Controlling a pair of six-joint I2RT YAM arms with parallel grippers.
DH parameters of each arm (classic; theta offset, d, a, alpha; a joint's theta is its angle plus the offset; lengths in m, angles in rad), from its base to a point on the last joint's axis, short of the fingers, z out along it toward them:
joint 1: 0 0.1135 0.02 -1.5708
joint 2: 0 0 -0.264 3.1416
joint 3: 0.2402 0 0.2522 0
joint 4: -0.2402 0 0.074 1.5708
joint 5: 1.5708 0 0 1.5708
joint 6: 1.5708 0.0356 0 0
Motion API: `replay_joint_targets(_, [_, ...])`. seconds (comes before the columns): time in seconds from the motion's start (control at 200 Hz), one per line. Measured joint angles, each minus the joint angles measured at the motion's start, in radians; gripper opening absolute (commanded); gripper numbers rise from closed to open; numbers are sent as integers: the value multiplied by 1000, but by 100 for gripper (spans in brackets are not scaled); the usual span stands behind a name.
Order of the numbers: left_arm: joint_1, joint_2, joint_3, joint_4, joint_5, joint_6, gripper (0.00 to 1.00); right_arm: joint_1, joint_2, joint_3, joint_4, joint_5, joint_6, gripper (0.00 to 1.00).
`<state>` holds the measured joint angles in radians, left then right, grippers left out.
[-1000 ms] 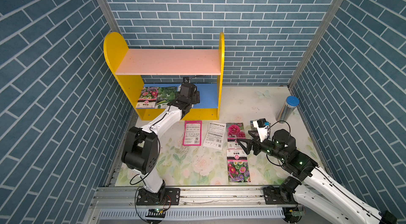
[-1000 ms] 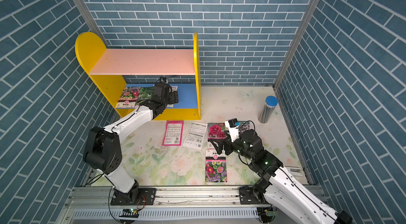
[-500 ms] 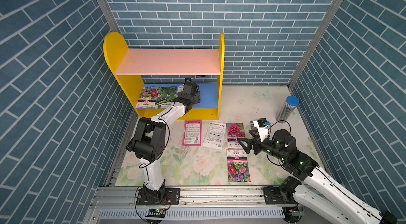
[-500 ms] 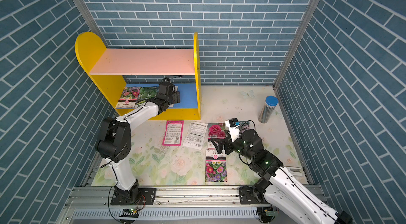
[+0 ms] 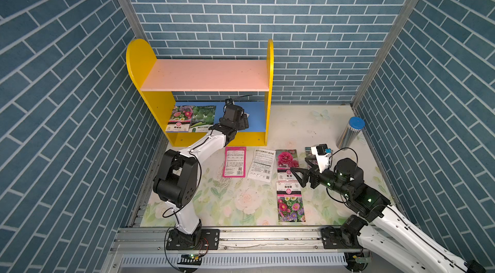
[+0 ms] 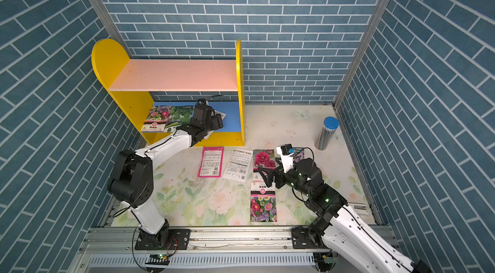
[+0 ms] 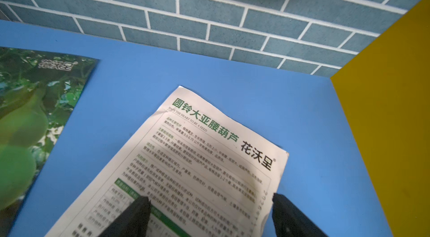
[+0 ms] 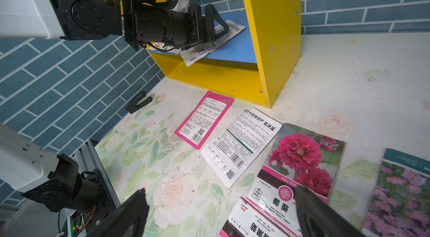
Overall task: Take the seed bag off the shelf
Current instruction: Move the seed packet to the shelf, then pick up the seed packet from the shelf.
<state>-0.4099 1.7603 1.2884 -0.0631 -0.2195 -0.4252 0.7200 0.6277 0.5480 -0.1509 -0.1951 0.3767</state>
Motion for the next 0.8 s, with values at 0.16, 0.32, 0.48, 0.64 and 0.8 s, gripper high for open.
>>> replay_joint_targets(0.16, [-7, -23, -2, -13, -4, -4, 99, 0, -21, -5, 1, -1, 0, 100])
replay_joint_targets(0.32, [-8, -92, -11, -23, -11, 5, 100, 0, -31, -31, 2, -8, 0, 100])
replay_joint_targets(0.48, [-8, -228, -67, -81, 3, 2, 100, 0, -30, -43, 2, -19, 0, 100])
replay_joint_targets(0.64, [-1, -389, -161, -164, 56, -38, 100, 0, -11, -43, 17, -48, 0, 100])
replay_joint_targets(0.8, [74, -562, -338, -159, 233, -117, 97, 0, 16, -44, 59, -93, 3, 100])
